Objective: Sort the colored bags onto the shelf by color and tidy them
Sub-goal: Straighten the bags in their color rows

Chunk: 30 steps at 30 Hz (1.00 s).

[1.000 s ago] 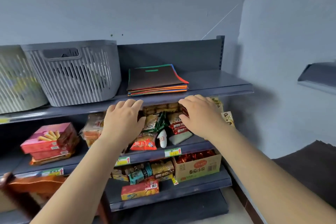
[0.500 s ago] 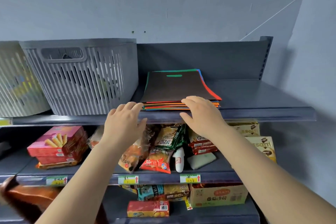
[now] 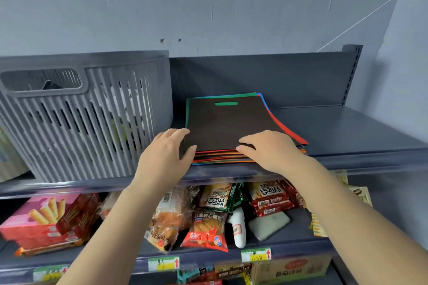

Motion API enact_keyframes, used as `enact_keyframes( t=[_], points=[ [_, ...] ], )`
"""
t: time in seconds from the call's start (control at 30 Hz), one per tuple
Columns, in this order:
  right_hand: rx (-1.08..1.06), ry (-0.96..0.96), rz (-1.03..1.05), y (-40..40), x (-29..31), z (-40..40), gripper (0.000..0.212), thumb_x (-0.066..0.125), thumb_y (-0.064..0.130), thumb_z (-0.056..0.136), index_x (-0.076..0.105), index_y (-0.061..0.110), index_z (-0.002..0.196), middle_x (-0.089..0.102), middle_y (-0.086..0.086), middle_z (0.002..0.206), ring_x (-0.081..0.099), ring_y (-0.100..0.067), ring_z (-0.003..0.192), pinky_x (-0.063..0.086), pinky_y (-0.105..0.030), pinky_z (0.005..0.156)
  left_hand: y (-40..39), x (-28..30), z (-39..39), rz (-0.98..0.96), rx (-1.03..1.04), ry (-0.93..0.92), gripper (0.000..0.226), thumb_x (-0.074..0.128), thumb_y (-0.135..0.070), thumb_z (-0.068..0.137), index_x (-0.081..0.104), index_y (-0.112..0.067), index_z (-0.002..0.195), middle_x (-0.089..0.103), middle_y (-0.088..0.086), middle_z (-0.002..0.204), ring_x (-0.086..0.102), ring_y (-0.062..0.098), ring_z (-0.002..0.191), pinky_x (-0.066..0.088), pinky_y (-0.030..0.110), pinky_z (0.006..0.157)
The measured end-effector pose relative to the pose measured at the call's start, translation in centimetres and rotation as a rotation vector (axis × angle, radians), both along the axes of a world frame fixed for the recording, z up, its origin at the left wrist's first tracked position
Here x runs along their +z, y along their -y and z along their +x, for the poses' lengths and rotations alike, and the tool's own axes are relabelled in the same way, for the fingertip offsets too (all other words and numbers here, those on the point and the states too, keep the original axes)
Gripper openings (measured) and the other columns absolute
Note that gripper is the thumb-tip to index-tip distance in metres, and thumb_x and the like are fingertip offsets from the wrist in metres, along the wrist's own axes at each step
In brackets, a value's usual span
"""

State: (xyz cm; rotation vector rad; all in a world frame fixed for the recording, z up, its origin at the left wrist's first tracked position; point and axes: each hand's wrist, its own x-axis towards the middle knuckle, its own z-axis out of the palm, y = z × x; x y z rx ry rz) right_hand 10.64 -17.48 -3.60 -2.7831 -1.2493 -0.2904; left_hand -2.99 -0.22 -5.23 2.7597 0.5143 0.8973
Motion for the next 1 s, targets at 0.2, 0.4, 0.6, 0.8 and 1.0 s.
enact_keyframes(
  t=[0.2,0.4,0.6,0.8,1.0],
  points=[
    [-0.113,0.200,0.043,0.3,-0.3,1.2,0.025,0.035,0.022,0.102,0.059,0.023,0.110,0.067,0.000,0.102,0.062,-0.025,0.090,0.035,-0.027,0.059,-0.9,0.2,0.6,-0.047,-0.047,0.044,0.043,0.050,-0.034,0.094,0.049,-0.018,0.134,0.054,0.000,0.132,0.048,0.019,0.122,0.040,0.031,0.096],
    [-0.313,0.152,0.196,1.2,0.1,1.8,0.022,0.039,0.020,0.100,0.058,0.013,0.111,0.065,-0.009,0.103,0.056,-0.027,0.082,0.035,-0.027,0.063,-1.1,-0.4,2.0,-0.103,-0.087,0.060,0.045,0.053,-0.032,0.094,0.047,-0.018,0.137,0.054,0.000,0.133,0.049,0.018,0.121,0.041,0.031,0.096],
    [-0.364,0.191,0.217,2.7,0.2,1.9,0.022,0.041,0.018,0.100,0.059,0.013,0.110,0.066,-0.008,0.102,0.062,-0.027,0.088,0.042,-0.029,0.064,-0.3,-1.4,4.2,-0.024,-0.156,-0.153,0.047,0.044,-0.044,0.096,0.051,-0.019,0.135,0.054,-0.002,0.135,0.049,0.015,0.123,0.040,0.028,0.097],
    [-0.373,0.205,0.211,4.5,0.1,1.2,0.022,0.040,0.022,0.100,0.058,0.017,0.111,0.067,-0.004,0.102,0.053,-0.021,0.076,0.029,-0.024,0.051,-0.5,-1.6,3.9,0.032,-0.198,-0.146,0.037,0.046,-0.035,0.098,0.055,-0.022,0.131,0.061,0.000,0.126,0.054,0.019,0.115,0.044,0.030,0.091],
    [-0.191,0.099,0.353,6.4,0.1,-0.4,0.035,0.036,0.047,0.096,0.064,0.029,0.105,0.068,0.011,0.098,0.058,-0.013,0.084,0.040,-0.022,0.058,-1.2,-2.1,2.5,0.115,-0.289,0.092,0.024,0.054,-0.010,0.091,0.072,-0.014,0.107,0.072,0.008,0.097,0.067,0.030,0.089,0.052,0.035,0.074]
  ],
)
